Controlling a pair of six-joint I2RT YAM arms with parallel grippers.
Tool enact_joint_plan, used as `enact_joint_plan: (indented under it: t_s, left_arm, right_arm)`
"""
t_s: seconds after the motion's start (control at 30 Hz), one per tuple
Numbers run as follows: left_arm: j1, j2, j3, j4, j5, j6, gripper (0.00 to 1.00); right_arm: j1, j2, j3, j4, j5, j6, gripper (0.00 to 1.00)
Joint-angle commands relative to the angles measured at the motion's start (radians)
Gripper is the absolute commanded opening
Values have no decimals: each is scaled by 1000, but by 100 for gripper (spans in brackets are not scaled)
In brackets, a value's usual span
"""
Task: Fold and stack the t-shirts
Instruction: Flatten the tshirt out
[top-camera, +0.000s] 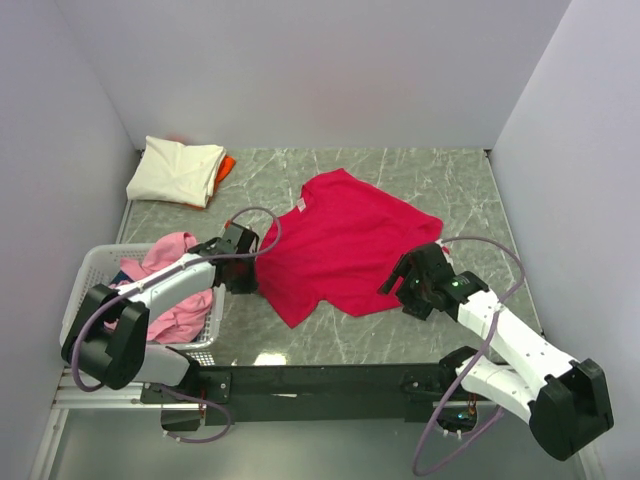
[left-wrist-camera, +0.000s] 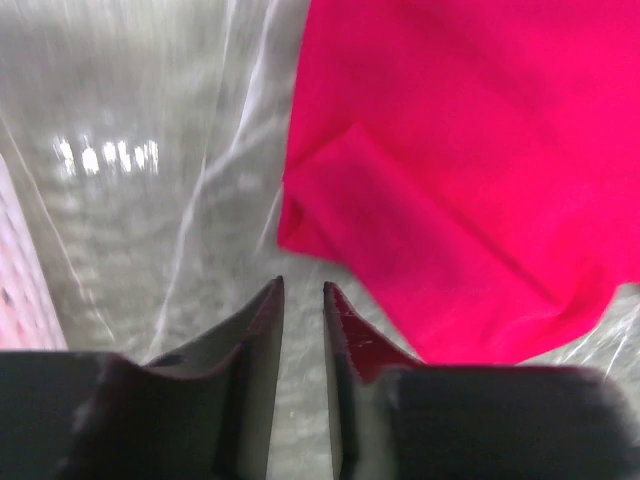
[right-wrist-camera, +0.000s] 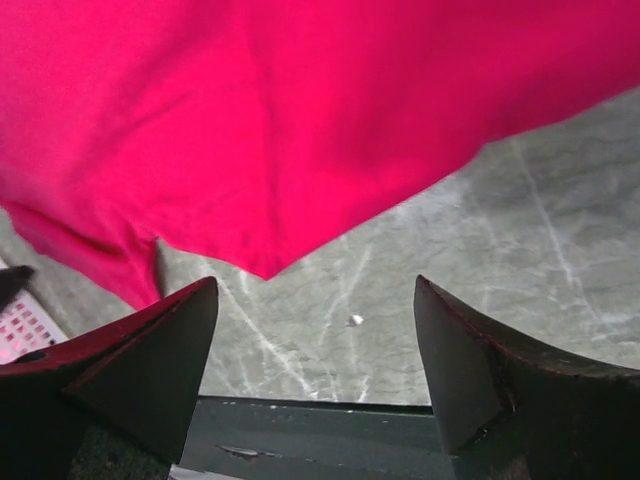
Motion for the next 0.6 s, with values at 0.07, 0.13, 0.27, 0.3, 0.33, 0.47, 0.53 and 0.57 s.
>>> enact_joint_plan:
  t_s: [0.07, 0.13, 0.27, 0.3, 0.33, 0.47, 0.53, 0.57]
  left_arm:
    - [3, -66, -9, 10, 27, -40, 35]
    - [3, -54, 8, 21, 11, -39, 36]
    - [3, -6, 36, 48, -36, -37, 34]
    - [3, 0, 40, 64, -42, -33, 34]
    - [3, 6, 48, 70, -54, -29, 33]
    - [5, 75, 66, 82, -71, -17, 33]
    - [3, 89, 69, 91, -84, -17, 33]
    - [3, 96, 69, 96, -96, -16, 32]
  right_arm:
    - [27, 24, 71, 37, -6, -15, 84]
    - [38, 25, 71, 40, -6, -10, 84]
    - [63, 13, 60, 39, 1, 15, 83]
    - [69, 8, 57, 37, 4, 19, 83]
    - [72, 4, 51, 32, 10, 22, 83]
    - [81, -33, 32, 26, 10, 44, 83]
    - [83, -47, 25, 20, 29, 50, 83]
    - [83, -58, 22, 19, 30, 53, 83]
